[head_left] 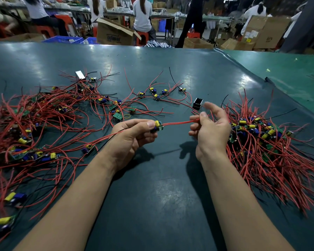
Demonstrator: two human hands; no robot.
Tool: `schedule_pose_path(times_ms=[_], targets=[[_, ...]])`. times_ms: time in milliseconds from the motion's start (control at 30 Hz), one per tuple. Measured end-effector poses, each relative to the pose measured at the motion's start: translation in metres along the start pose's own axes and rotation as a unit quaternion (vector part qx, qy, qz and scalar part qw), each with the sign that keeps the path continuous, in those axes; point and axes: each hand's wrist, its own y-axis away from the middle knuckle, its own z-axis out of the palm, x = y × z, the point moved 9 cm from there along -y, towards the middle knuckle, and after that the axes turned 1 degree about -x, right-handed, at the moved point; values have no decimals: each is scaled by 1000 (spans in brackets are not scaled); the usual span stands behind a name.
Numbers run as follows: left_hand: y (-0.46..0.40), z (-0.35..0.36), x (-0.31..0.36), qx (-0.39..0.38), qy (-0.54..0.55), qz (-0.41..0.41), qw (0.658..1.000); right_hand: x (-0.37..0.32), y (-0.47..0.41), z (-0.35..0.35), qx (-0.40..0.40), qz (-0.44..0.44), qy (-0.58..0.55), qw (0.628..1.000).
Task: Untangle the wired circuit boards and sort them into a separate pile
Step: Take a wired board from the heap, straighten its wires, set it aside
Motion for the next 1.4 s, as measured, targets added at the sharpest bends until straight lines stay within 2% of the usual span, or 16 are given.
schedule_pose_path(times_ms=[233, 367, 467, 567, 633, 700, 800, 900, 967, 1033, 1133, 1300, 1400], targets=[[1, 3, -4, -15, 7, -22, 1000, 11, -2, 4, -9, 70, -94, 993], [1, 3, -3, -12, 30, -24, 999, 15, 0, 7, -26, 111, -88, 990], [-2, -2, -3, 13, 93, -23, 995, 12, 6, 20, -117, 127, -49, 984], [-3, -4, -4, 30, 131, -35, 990, 15, 26, 46, -273, 186, -35, 943], [-3, -7, -5, 40, 136, -41, 989, 14, 39, 59, -361, 211, -86, 904], [-4, -8, -4, 43, 137, -43, 989, 9, 43, 61, -391, 225, -154, 879], [-2, -2, -5, 18, 75, -46, 996, 13, 39, 61, -371, 221, -138, 891], [4, 18, -13, -54, -9, -67, 996, 30, 36, 58, -331, 176, 47, 926], [9, 27, -17, -89, -67, -64, 992, 37, 42, 60, -343, 158, 106, 920], [11, 30, -18, -100, -107, -46, 988, 39, 47, 64, -359, 164, 83, 915], [11, 27, -16, -85, -120, -32, 989, 36, 41, 60, -319, 163, 60, 932], [10, 24, -18, -72, -121, -23, 990, 36, 29, 50, -210, 155, 1, 965], [11, 25, -19, -87, -147, -17, 985, 29, 11, 30, -106, 130, -41, 985]])
